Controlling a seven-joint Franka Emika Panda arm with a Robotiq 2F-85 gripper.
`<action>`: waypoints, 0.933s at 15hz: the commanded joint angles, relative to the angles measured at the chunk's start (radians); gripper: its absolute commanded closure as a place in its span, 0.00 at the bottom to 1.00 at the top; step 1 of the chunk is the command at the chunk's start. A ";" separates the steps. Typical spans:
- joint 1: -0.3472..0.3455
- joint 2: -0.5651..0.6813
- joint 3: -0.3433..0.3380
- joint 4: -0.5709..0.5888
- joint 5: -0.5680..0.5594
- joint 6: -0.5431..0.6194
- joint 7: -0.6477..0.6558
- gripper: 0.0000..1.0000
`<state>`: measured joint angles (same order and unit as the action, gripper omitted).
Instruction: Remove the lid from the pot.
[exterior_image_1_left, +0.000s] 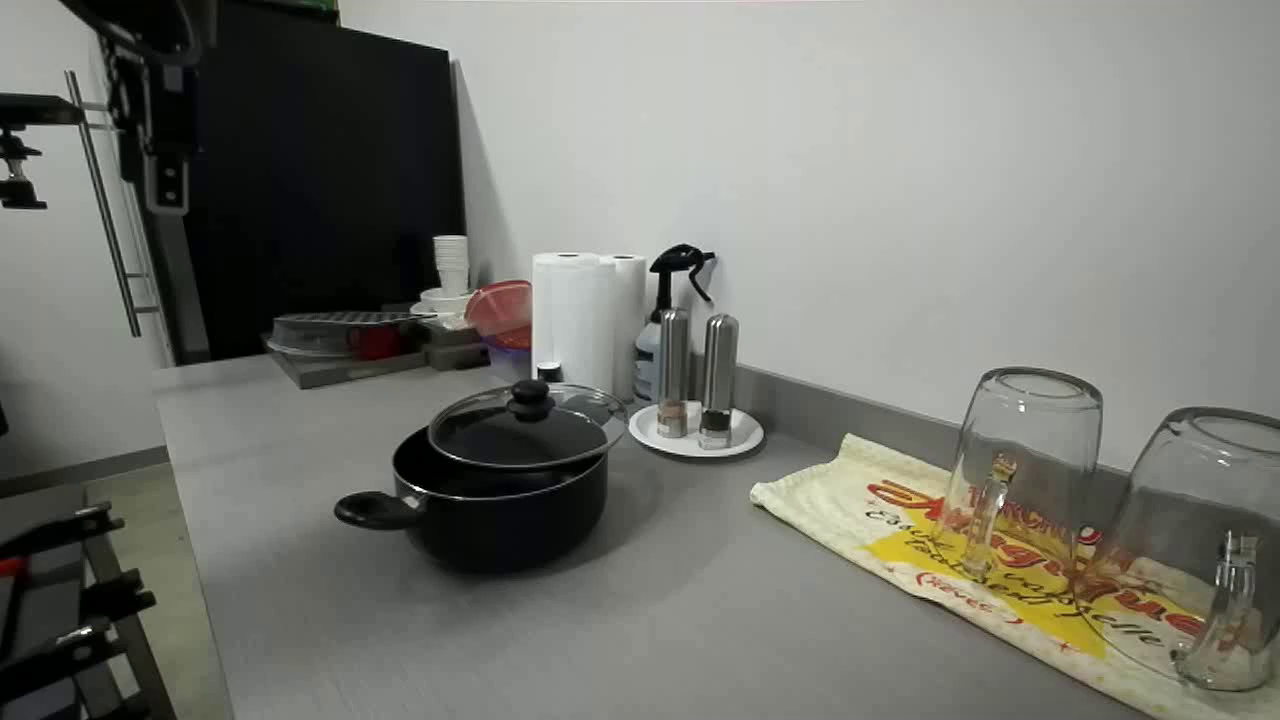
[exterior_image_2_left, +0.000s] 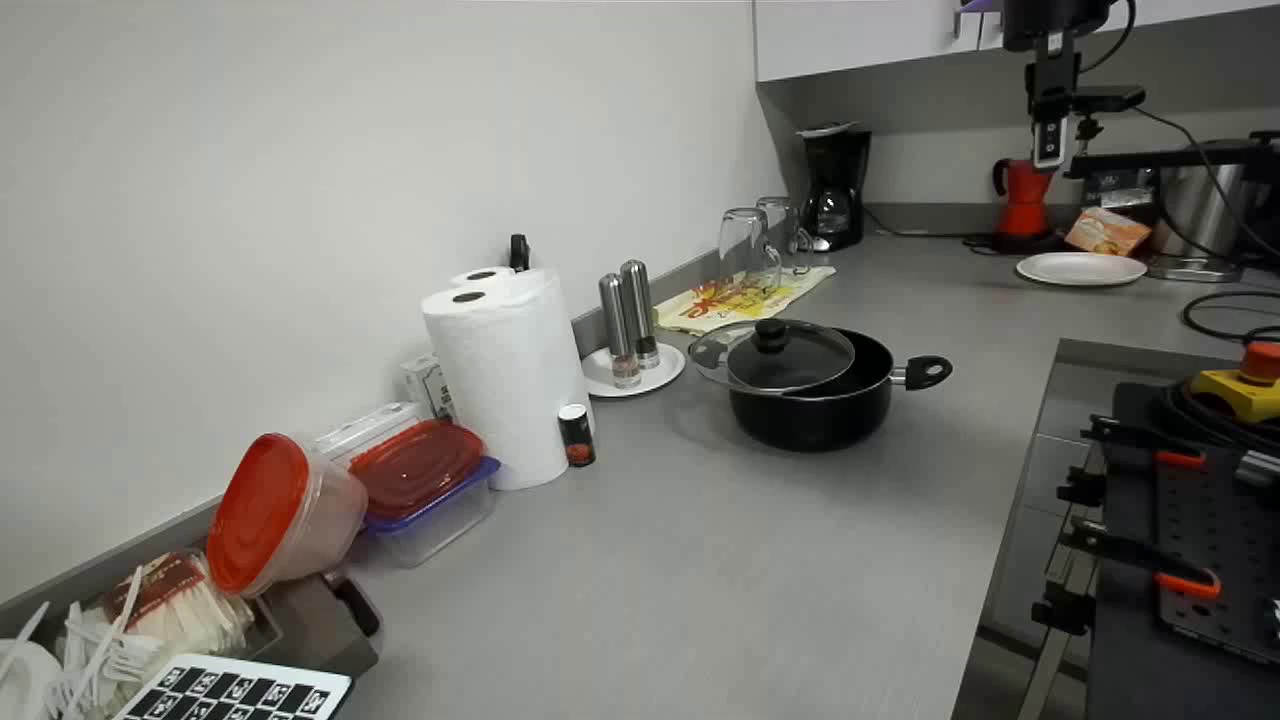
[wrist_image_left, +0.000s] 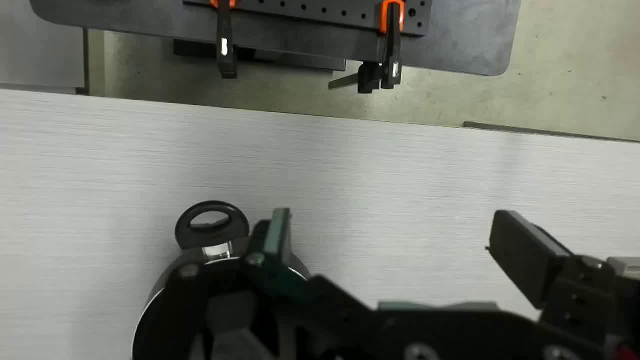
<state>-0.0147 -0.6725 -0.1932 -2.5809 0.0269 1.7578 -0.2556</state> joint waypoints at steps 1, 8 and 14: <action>-0.014 0.002 0.011 0.001 0.007 -0.002 -0.007 0.00; -0.019 0.028 0.017 0.037 -0.004 0.012 0.006 0.00; -0.017 0.195 0.020 0.284 0.002 0.014 0.015 0.00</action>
<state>-0.0282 -0.5992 -0.1871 -2.4477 0.0268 1.7808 -0.2538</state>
